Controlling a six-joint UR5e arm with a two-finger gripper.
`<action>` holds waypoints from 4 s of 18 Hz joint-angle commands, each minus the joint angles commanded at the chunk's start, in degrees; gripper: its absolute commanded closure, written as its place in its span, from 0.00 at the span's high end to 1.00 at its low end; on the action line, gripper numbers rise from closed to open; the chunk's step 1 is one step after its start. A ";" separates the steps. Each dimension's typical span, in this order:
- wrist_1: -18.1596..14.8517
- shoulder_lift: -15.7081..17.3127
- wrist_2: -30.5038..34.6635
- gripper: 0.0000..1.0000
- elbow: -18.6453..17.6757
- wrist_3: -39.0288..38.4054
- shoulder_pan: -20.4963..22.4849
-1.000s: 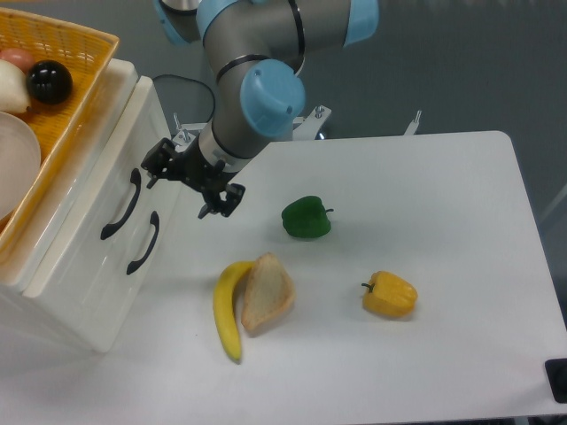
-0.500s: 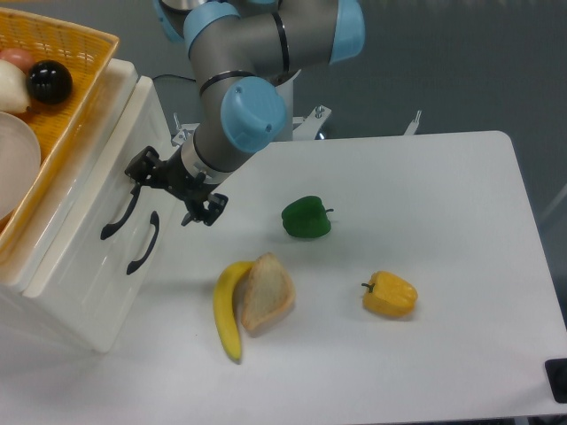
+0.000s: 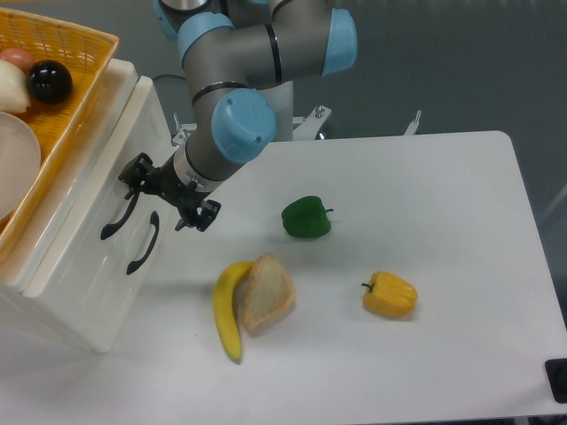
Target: Slide the top white drawer open
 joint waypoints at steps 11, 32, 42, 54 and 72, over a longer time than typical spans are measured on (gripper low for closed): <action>2.37 -1.32 0.09 1.00 -0.09 -0.88 -1.05; 5.45 -2.46 5.45 1.00 1.14 -0.70 -2.37; 5.54 -2.20 9.39 1.00 1.41 -0.44 -2.29; 7.47 -2.81 12.30 1.00 1.85 -0.18 -0.53; 6.94 -2.29 12.04 1.00 2.46 -0.18 3.25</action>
